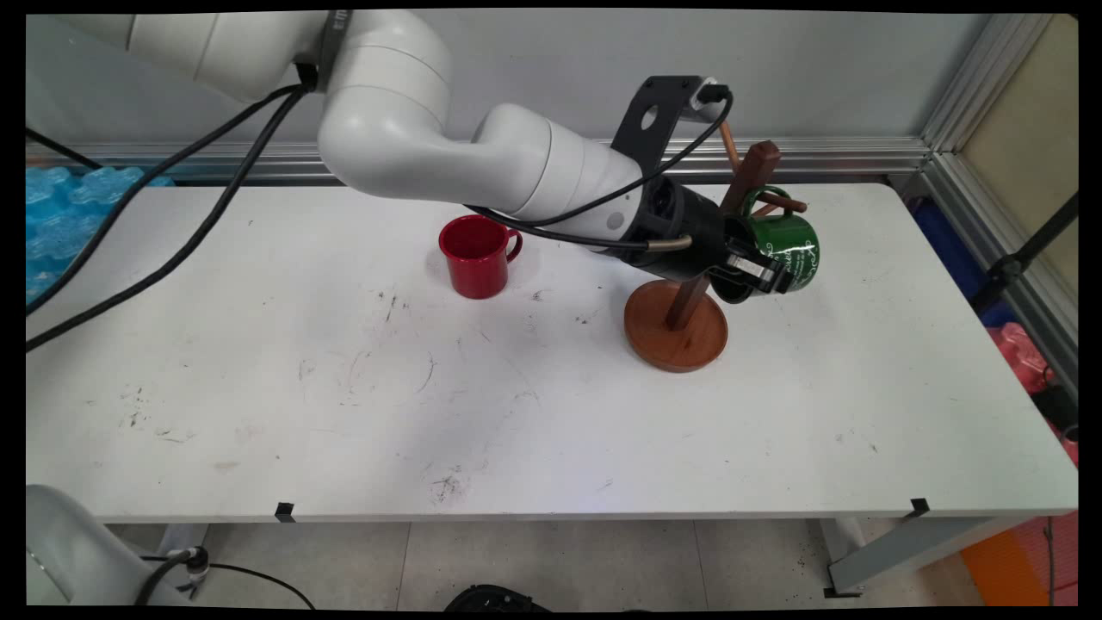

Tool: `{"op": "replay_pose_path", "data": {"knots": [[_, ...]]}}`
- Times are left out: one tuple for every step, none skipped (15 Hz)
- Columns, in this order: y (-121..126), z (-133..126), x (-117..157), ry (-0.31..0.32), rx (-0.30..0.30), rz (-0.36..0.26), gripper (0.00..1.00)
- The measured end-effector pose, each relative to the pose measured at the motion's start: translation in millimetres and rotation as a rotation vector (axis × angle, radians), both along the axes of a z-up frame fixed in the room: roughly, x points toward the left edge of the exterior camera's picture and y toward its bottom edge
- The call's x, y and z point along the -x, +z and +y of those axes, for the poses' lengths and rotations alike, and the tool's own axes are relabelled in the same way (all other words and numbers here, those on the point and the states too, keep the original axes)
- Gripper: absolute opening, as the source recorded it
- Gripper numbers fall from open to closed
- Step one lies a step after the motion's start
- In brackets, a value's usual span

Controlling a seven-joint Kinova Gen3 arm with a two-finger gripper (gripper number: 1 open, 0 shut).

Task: Place the picked object on the table

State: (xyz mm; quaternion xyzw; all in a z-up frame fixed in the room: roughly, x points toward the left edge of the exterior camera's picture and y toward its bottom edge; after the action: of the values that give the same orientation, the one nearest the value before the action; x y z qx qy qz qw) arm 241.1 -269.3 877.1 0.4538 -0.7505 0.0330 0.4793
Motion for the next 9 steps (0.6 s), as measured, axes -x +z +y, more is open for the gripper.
{"op": "replay_pose_path", "data": {"knots": [[0.3,0.2,-1.2,0.000,0.002,0.000,0.00],[0.7,0.5,-3.0,0.000,0.004,-0.001,0.00],[1.5,0.7,-4.9,0.000,0.006,-0.001,0.00],[2.7,0.9,-6.6,-0.001,0.010,-0.002,0.00],[4.0,1.2,-8.1,-0.002,0.013,-0.001,0.00],[5.9,1.7,-9.6,-0.004,0.017,0.000,0.00],[8.2,2.3,-11.2,-0.006,0.021,0.001,0.00],[10.3,2.9,-12.4,-0.009,0.024,0.003,0.00],[11.7,3.4,-13.2,-0.010,0.026,0.003,0.00]]}}
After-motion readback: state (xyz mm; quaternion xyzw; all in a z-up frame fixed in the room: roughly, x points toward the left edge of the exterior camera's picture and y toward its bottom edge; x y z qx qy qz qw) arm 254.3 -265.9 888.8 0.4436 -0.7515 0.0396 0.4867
